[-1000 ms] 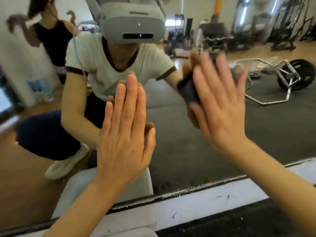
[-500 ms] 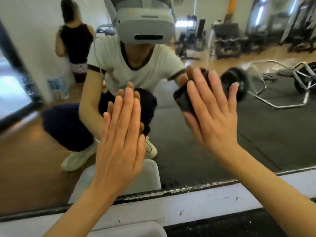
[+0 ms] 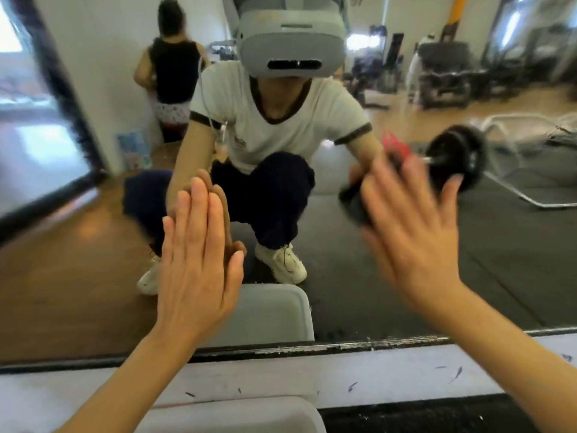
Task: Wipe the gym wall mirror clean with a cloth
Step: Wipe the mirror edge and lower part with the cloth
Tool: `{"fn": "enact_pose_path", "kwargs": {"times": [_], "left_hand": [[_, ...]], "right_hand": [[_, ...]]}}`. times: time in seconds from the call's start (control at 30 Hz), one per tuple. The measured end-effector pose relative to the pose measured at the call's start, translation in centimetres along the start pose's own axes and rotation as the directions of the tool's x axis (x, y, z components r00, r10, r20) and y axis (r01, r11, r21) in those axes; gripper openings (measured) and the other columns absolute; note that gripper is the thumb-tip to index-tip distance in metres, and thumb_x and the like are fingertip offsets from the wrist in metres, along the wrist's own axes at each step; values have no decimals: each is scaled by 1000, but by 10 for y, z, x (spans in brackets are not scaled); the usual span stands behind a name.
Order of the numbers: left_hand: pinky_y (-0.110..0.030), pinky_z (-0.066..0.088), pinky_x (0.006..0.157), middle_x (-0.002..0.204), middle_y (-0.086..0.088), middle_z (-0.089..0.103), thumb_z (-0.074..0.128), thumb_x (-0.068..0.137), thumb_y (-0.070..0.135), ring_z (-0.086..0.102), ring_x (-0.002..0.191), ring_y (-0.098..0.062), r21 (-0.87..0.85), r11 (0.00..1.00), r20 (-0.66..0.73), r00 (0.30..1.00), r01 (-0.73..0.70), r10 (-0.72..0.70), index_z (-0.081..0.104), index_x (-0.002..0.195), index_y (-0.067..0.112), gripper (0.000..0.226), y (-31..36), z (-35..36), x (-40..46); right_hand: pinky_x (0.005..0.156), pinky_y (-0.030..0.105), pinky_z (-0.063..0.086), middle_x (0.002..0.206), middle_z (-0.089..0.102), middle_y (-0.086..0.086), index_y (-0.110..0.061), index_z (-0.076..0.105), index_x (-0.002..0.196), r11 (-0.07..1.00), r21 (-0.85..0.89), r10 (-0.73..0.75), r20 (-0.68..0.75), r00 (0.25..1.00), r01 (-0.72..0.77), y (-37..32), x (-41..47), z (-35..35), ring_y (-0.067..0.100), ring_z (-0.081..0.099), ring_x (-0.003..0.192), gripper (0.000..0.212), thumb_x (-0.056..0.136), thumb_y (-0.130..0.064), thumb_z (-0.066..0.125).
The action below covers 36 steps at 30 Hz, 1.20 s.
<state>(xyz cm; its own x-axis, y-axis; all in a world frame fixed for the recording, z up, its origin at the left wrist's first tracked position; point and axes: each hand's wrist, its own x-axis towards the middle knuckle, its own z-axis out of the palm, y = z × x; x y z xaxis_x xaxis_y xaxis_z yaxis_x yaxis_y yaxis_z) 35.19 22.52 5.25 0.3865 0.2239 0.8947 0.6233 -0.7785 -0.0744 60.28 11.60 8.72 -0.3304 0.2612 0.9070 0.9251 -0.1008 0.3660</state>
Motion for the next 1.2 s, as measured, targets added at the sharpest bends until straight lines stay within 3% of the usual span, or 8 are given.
{"fn": "enact_pose_path", "kwargs": {"times": [0.17,0.3,0.4,0.63,0.77,0.9,1.1,1.2], "left_hand": [[-36,-8,126,165,1,-26,36,102,25,-16,155,-18,1,1000,7,1000,-6,6,-12,159,10,76,1,-1,0],[-38,-6,126,165,1,-26,37,102,24,-15,155,-19,1,1000,5,1000,-16,16,-13,159,11,77,-1,-1,0],[-38,-6,126,165,1,-26,36,102,25,-15,155,-19,-9,999,2,999,-32,32,-13,159,12,76,-1,-1,0],[-38,-7,126,164,1,-27,37,102,24,-16,154,-18,-2,1000,6,1000,-25,25,-15,158,13,77,-2,-1,-1],[-38,-5,126,165,1,-25,39,102,23,-14,155,-19,-29,999,22,999,-24,25,-13,159,12,77,-1,-4,0],[-37,-6,126,166,4,-23,37,103,22,-13,155,-17,-60,998,44,998,-32,35,-11,160,12,75,-15,-16,-6],[-35,-8,125,167,-4,-20,36,101,22,-16,154,-14,18,995,-1,995,101,-101,4,158,2,68,-53,-27,-14],[-36,-8,125,165,8,-25,35,102,25,-17,154,-15,6,999,19,999,45,-45,-12,160,15,76,-55,-26,-14]], "right_hand": [[121,44,-8,157,34,24,-2,38,150,961,96,271,-181,945,-258,-20,53,8,38,15,150,47,105,-17,42],[123,47,1,169,1,2,-14,14,161,984,-81,-143,182,973,160,-48,-68,14,23,0,156,78,92,-11,51],[123,44,0,169,-4,2,-14,7,162,927,-87,-330,277,902,366,-39,-85,8,23,-3,156,67,100,-7,31],[122,47,0,153,44,14,-9,43,148,977,126,196,-193,961,-173,-57,66,22,39,26,146,47,103,-10,56],[124,46,-3,169,3,5,-15,15,161,991,-72,-107,96,990,114,-88,-41,29,24,0,156,67,100,-6,41],[124,45,-5,169,-3,2,-16,7,162,950,-68,-270,304,914,303,-84,-99,20,23,-4,156,74,94,0,30],[124,47,-2,160,30,8,-9,29,153,906,266,356,-61,932,-328,-133,39,35,21,8,153,50,105,-15,42],[124,42,1,156,42,3,-10,32,152,967,206,169,-65,983,-153,-151,69,38,21,25,149,50,104,-15,45]]}}
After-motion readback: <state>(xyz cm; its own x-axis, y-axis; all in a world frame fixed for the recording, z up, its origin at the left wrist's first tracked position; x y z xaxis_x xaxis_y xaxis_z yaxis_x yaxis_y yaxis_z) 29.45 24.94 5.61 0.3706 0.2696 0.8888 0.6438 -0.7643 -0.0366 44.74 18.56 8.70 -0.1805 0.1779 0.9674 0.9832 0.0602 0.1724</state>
